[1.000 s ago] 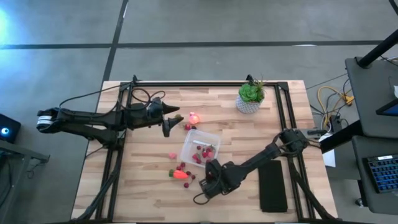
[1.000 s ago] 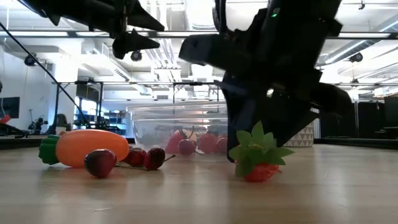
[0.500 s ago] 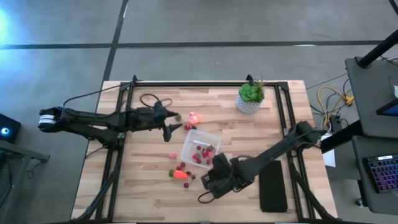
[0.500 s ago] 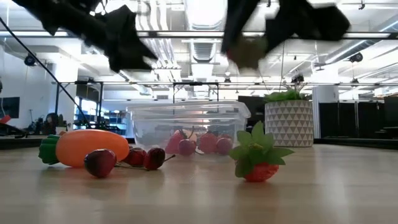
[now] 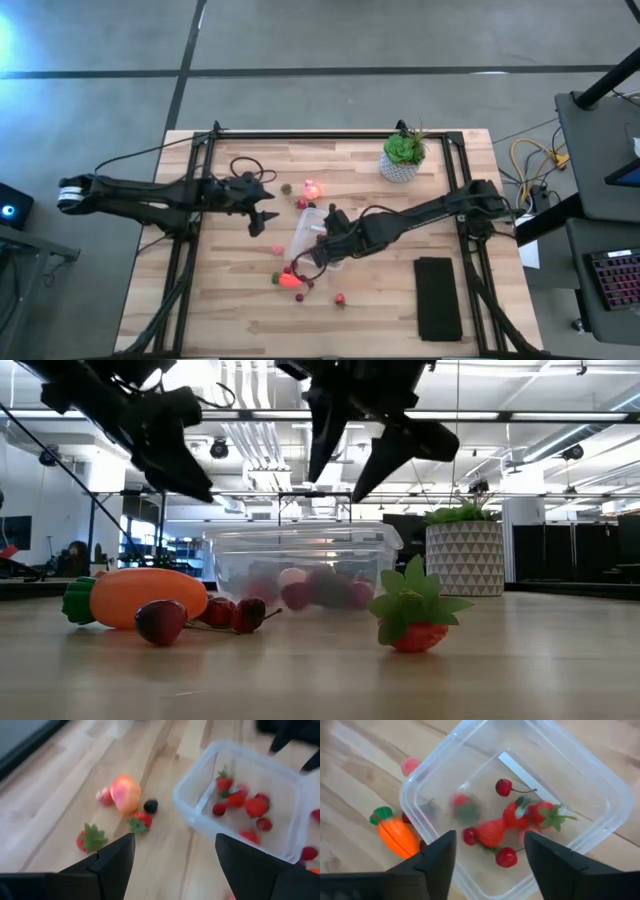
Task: Pick and placing Produce into tupperware
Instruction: Put the red strawberry into the transparent container, then put the pink peach into the transparent container
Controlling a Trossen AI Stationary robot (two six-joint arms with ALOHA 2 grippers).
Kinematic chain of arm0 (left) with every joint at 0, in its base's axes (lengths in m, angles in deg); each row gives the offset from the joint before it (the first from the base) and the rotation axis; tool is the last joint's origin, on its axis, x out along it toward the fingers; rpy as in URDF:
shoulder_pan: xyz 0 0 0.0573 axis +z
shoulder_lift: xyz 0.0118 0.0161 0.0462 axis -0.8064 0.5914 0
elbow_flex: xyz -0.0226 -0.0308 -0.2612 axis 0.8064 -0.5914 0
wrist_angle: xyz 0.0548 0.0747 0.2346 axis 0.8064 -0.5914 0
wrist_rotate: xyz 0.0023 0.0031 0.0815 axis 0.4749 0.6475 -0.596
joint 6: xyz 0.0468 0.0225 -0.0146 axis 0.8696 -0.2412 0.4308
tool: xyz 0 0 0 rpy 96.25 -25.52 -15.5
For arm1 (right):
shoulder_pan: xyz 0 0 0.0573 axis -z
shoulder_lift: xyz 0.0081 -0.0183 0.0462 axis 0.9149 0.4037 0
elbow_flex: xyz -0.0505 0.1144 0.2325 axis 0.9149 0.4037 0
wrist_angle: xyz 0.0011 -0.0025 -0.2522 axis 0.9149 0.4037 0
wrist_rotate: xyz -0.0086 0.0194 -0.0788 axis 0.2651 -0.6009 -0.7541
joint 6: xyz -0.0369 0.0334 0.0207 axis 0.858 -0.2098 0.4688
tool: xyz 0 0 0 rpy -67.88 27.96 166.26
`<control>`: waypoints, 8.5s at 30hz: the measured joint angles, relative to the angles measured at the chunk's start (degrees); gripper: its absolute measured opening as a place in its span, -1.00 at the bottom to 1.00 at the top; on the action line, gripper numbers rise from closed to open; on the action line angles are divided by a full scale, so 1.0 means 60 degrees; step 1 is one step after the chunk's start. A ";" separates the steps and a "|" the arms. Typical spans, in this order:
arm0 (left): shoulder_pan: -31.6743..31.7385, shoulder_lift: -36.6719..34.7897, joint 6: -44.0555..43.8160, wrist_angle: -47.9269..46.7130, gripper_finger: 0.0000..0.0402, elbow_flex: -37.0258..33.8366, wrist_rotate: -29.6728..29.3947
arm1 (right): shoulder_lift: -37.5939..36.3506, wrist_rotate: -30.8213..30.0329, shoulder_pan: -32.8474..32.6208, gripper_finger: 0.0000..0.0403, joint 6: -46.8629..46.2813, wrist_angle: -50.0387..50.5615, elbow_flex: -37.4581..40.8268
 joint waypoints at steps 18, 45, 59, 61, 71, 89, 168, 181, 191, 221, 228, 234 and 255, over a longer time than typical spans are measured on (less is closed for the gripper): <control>0.0000 -0.0343 0.0096 -0.0021 0.31 0.0004 -0.0287 | 0.0918 -0.0754 -0.3615 0.30 -0.3509 0.0117 -0.0475; 0.0004 -0.0162 0.0054 -0.0099 0.31 0.0007 -0.0225 | 0.2120 0.1955 -0.2417 0.25 -0.8423 0.0261 -0.1089; 0.0004 -0.0097 0.0100 -0.0234 0.31 0.0007 -0.0254 | 0.2190 0.1886 -0.2244 0.25 -0.8310 0.0358 -0.0922; 0.0004 -0.0097 0.0100 -0.0241 0.31 0.0007 -0.0251 | 0.2190 0.1973 -0.2221 0.25 -0.8268 0.0341 -0.0818; 0.0004 -0.0097 0.0096 -0.0226 0.31 0.0007 -0.0251 | 0.2190 0.2209 -0.2167 0.25 -0.7924 0.0072 -0.0552; 0.0000 -0.0097 0.0042 -0.0073 0.31 0.0010 -0.0249 | 0.2372 0.2608 -0.2141 0.05 -0.7238 -0.0092 -0.0488; -0.0003 0.0526 -0.1147 0.1107 0.31 0.0541 0.1522 | 0.0864 -0.1993 -0.3175 0.17 -0.2959 0.1693 -0.0743; 0.0238 0.3427 0.1940 -0.3796 0.31 0.3934 0.1034 | 0.0813 -0.2929 -0.3234 0.20 -0.6144 0.2997 -0.0739; -0.0255 0.3170 0.0381 -0.3741 0.31 0.3322 0.0926 | 0.0412 -0.3591 -0.3296 0.20 -0.8220 0.3697 -0.0736; -0.0416 0.1271 -0.1541 -0.2109 0.31 0.2983 0.0999 | -0.4144 -0.1171 0.0172 0.11 0.5347 -0.6747 0.2735; -0.0433 0.0731 -0.2001 -0.2166 0.31 0.2940 0.1023 | -0.5659 -0.0666 0.1137 0.11 0.5873 -0.6701 0.4180; -0.0433 0.0519 -0.2006 -0.2160 0.31 0.2925 0.1015 | -0.8307 -0.2919 0.1268 0.11 0.6082 -0.5068 0.5407; -0.0433 0.1543 -0.2009 -0.1528 0.31 0.2943 0.0729 | -1.2597 -0.3160 0.1680 0.10 0.4549 -0.4065 1.0042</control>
